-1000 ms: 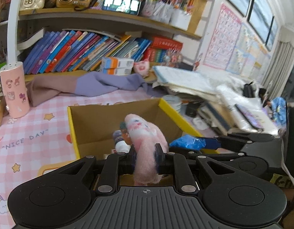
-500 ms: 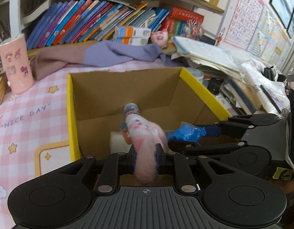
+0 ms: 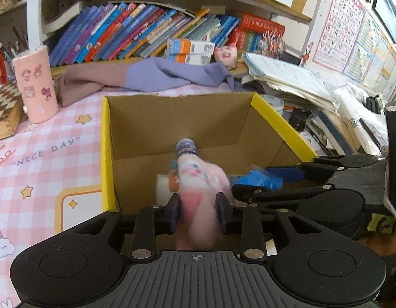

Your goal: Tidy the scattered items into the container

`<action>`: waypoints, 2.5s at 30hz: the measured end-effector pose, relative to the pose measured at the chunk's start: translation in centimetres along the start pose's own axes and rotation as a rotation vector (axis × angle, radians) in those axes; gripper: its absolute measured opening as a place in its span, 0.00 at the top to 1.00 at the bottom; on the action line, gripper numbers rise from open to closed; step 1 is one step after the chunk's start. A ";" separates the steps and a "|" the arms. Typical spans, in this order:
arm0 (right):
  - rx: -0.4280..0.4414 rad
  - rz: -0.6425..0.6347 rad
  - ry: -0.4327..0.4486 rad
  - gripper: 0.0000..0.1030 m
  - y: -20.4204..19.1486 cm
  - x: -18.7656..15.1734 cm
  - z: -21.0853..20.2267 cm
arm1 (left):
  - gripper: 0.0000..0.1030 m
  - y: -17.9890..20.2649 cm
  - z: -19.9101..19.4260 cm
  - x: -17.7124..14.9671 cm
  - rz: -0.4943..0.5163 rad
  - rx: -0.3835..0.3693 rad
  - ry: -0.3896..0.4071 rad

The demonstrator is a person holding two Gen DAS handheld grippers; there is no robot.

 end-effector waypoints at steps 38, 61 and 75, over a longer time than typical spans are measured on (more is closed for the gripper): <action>-0.124 0.157 0.219 0.35 -13.9 -7.7 -13.3 | 0.14 -8.7 -17.0 -10.3 -0.047 0.136 0.160; -0.152 0.178 0.155 0.26 -20.0 -14.6 -15.3 | 0.05 -11.0 -20.0 -17.6 -0.060 0.145 0.079; -0.139 0.145 0.119 0.14 -20.8 -15.4 -15.3 | 0.00 -11.6 -19.7 -19.0 -0.100 0.170 0.031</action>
Point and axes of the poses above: each gripper's, at about its wrist camera, not at the fingertips, and z roughly the way its jaws point, y to its right, x to its top, the point moved 6 cm from there along z, roughly the way its jaws point, and after that the axes turned 6 degrees about -y, right-handed, at the moved point
